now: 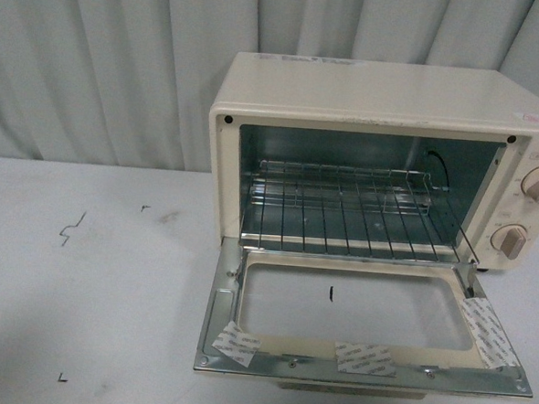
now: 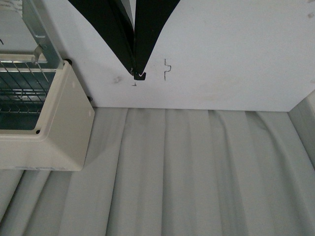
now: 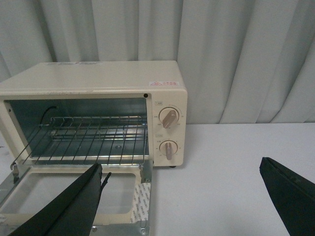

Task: Open oven

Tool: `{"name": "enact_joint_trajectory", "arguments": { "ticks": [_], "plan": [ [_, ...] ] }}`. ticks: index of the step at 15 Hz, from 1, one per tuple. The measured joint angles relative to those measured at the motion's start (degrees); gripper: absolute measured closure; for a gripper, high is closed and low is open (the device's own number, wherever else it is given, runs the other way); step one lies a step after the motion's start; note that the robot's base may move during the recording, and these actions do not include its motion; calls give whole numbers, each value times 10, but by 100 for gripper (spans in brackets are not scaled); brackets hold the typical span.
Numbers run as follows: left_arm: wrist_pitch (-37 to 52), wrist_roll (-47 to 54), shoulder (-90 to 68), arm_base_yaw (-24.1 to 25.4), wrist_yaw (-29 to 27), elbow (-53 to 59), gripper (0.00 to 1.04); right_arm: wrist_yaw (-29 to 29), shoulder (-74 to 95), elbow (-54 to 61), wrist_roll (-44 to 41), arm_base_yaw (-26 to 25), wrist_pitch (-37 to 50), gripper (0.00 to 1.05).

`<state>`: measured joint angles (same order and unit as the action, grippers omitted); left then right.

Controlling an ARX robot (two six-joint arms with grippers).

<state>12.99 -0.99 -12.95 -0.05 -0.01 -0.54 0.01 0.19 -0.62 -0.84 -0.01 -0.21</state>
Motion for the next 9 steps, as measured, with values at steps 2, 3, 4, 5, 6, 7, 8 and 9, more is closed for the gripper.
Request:
{"name": "enact_joint_trajectory", "arguments": {
  "ticks": [2,3,4,5,6,7,8,9],
  "plan": [
    [-20,0,19,0,0,0,103,0,0,0,0,0,0,6],
    [-28,0,28,0,0,0,103,0,0,0,0,0,0,6],
    [-61,0,51,0,-1,-1,103,0,0,0,0,0,0,6],
    [-135,0,104,0,1,0,103,0,0,0,0,0,0,6],
    [-122,0,126,0,0,-3,103,0,0,0,0,0,0,6],
    [-135,0,125,0,-1,0,103,0,0,0,0,0,0,6],
    [-133,0,126,0,0,0,103,0,0,0,0,0,0,6],
    [-132,0,126,0,0,0,103,0,0,0,0,0,0,6]
  ]
}}
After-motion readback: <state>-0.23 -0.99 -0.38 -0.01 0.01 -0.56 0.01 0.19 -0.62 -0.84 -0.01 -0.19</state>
